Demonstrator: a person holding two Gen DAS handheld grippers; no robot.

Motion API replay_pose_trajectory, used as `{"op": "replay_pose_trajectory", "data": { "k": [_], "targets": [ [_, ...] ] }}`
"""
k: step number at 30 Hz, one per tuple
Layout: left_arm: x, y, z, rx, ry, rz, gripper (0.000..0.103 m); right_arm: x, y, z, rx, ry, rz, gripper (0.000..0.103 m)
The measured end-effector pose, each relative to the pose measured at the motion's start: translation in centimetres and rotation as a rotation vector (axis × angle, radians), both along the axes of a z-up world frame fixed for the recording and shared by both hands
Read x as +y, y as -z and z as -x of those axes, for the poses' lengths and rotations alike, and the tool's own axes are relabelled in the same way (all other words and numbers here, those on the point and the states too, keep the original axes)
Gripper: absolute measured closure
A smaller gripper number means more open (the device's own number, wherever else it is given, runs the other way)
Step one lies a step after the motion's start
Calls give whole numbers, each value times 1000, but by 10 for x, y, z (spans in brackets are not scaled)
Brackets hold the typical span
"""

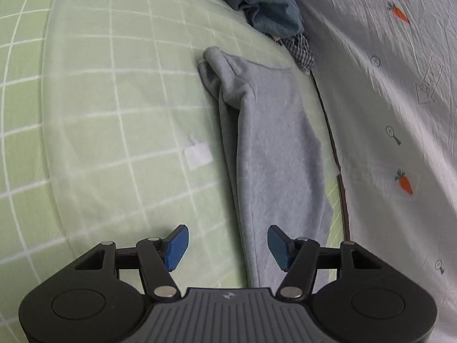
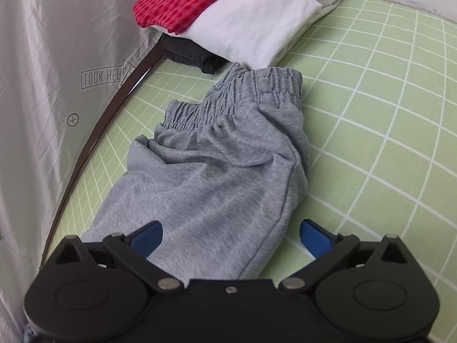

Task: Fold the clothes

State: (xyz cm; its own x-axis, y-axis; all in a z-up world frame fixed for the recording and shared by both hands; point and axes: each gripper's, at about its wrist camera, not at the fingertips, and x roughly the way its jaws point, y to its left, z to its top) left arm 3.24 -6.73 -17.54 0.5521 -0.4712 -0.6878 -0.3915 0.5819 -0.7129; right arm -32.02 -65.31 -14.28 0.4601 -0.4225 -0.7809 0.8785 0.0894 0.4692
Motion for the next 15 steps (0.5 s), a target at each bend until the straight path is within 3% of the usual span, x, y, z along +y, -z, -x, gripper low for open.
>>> {"op": "replay_pose_trajectory", "data": {
  "k": [8, 15],
  "targets": [
    [26, 15, -73, 1, -1, 70, 40, 31, -2, -23, 68, 90, 4, 0],
    [51, 26, -122, -15, -45, 166, 39, 57, -1, -61, 264, 44, 34, 0]
  ]
}}
